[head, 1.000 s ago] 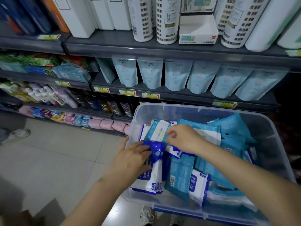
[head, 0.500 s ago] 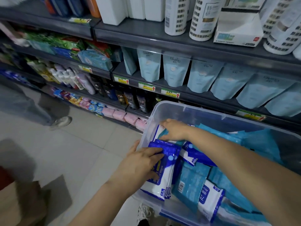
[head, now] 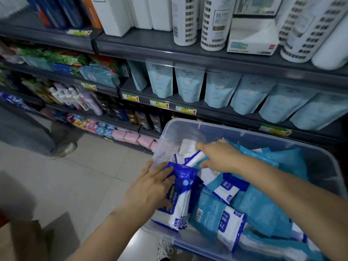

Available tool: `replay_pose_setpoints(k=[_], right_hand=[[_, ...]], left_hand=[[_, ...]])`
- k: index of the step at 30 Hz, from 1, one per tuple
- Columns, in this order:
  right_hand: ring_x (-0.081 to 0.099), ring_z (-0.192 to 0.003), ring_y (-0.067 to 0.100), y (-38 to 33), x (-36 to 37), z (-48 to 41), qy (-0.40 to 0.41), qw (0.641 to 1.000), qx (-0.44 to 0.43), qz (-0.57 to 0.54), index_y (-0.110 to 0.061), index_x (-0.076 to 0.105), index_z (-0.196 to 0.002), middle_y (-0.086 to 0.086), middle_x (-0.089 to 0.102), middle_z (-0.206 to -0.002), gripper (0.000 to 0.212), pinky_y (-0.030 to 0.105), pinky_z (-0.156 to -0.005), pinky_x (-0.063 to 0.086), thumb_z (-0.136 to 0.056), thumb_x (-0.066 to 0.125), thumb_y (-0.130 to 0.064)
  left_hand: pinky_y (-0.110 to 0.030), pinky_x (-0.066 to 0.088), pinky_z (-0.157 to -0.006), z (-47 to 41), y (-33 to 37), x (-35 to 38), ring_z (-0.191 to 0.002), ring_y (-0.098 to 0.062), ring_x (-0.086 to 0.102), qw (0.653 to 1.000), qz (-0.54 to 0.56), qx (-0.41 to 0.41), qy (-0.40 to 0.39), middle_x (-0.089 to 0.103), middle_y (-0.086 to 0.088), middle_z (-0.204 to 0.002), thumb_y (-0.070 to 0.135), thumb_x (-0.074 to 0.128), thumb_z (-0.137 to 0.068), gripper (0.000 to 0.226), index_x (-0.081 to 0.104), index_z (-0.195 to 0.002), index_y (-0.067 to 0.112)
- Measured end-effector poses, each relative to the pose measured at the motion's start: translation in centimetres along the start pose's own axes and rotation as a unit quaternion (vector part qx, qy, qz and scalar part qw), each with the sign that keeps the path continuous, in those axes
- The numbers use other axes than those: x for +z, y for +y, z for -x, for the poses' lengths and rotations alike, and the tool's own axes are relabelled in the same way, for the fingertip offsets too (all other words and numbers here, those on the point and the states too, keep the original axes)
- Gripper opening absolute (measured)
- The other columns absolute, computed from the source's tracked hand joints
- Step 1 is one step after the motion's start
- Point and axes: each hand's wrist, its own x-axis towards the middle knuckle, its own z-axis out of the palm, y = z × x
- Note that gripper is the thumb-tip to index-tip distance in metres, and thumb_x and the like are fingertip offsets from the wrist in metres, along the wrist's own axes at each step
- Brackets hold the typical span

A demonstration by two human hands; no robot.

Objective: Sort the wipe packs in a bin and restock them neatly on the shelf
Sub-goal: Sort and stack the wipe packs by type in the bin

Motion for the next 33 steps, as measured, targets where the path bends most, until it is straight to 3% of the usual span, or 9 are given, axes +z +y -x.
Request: replay_pose_setpoints(k=[5,7,9,12,16,20,24,28,33], right_hand=[[0.046,-0.114,0.024,0.9,-0.6,2.9,0.027,0.999,0.033,-0.007,-0.022,0.038,-0.124,0.003,0.061,-0.103,0.037,0.036,-0.106,0.025,-0.093,0.053,-0.035],[0.048,-0.105,0.023,1.2,-0.5,3.0,0.016,0.998,0.045,-0.031,-0.023,0.038,-0.127,0.000,0.057,-0.095,0.042,0.035,-0.085,0.038,-0.091,0.056,-0.035],[0.051,-0.102,0.024,1.4,-0.4,2.2,-0.006,0.998,0.052,-0.047,-0.022,0.032,-0.136,0.004,0.055,-0.108,0.057,0.034,-0.079,0.043,-0.088,0.061,-0.033],[0.036,-0.131,0.027,1.4,0.6,-0.3,-0.042,0.998,0.031,-0.040,-0.017,0.015,-0.149,0.007,0.029,-0.148,0.085,0.036,-0.106,0.035,-0.083,0.067,-0.030],[0.015,-0.144,0.022,0.2,2.3,-3.3,-0.126,0.992,0.017,-0.025,-0.014,0.001,-0.151,0.003,0.003,-0.159,0.089,0.031,-0.116,0.021,-0.085,0.062,-0.020],[0.032,-0.135,0.027,0.1,2.7,-4.4,-0.128,0.991,0.027,0.010,-0.015,0.014,-0.150,0.005,0.024,-0.150,0.094,0.038,-0.109,0.033,-0.077,0.072,-0.026],[0.045,-0.117,0.027,-0.2,2.3,-4.2,-0.115,0.992,0.022,0.050,-0.014,0.044,-0.128,0.007,0.042,-0.127,0.065,0.036,-0.092,0.044,-0.072,0.076,-0.026],[0.048,-0.109,0.028,-0.2,1.0,-2.0,-0.054,0.996,0.009,0.070,-0.012,0.047,-0.125,0.010,0.041,-0.120,0.048,0.036,-0.079,0.044,-0.082,0.066,-0.022],[0.049,-0.106,0.025,0.4,-0.3,1.9,0.010,0.999,0.047,-0.003,-0.018,0.048,-0.120,0.008,0.049,-0.114,0.038,0.038,-0.087,0.046,-0.085,0.064,-0.021]], left_hand=[[-0.032,0.048,-0.093,-0.8,0.5,-2.2,-0.105,-0.016,0.066,0.999,-0.012,0.018,-0.028,0.071,-0.003,-0.110,0.074,0.080,-0.024,0.100,0.074,-0.104,0.014],[-0.026,0.017,-0.114,-1.4,0.7,-2.5,-0.138,-0.017,0.035,0.999,0.014,0.019,-0.047,0.040,-0.010,-0.149,0.062,0.077,-0.059,0.107,0.040,-0.142,0.007],[-0.023,-0.002,-0.114,-1.8,0.9,-2.4,-0.146,-0.016,0.007,0.994,0.058,0.024,-0.088,0.008,-0.005,-0.160,0.050,0.067,-0.080,0.102,0.007,-0.152,0.011],[-0.019,-0.001,-0.111,-2.2,1.4,-2.2,-0.146,-0.017,0.005,0.990,0.094,0.020,-0.103,0.004,-0.005,-0.161,0.044,0.066,-0.082,0.101,0.002,-0.152,0.011],[-0.024,0.009,-0.114,-2.9,2.0,-1.9,-0.145,-0.019,0.013,0.985,0.116,0.014,-0.129,0.011,-0.007,-0.159,0.038,0.071,-0.080,0.101,0.007,-0.152,0.009],[-0.023,0.015,-0.113,-2.7,1.5,-1.6,-0.143,-0.019,0.018,0.979,0.144,-0.001,-0.144,0.017,-0.005,-0.158,0.034,0.074,-0.078,0.100,0.011,-0.152,0.011],[-0.027,0.022,-0.112,-2.6,1.3,-2.0,-0.140,-0.021,0.025,0.979,0.142,-0.007,-0.149,0.025,-0.006,-0.154,0.030,0.075,-0.078,0.099,0.012,-0.151,0.012],[-0.033,0.028,-0.109,-2.7,1.1,-2.0,-0.137,-0.024,0.027,0.977,0.137,0.005,-0.161,0.026,-0.006,-0.152,0.031,0.076,-0.077,0.104,0.004,-0.152,0.021],[-0.033,0.030,-0.108,-2.7,1.1,-2.1,-0.134,-0.024,0.030,0.977,0.134,0.006,-0.167,0.030,-0.005,-0.149,0.033,0.076,-0.077,0.104,0.005,-0.152,0.025]])
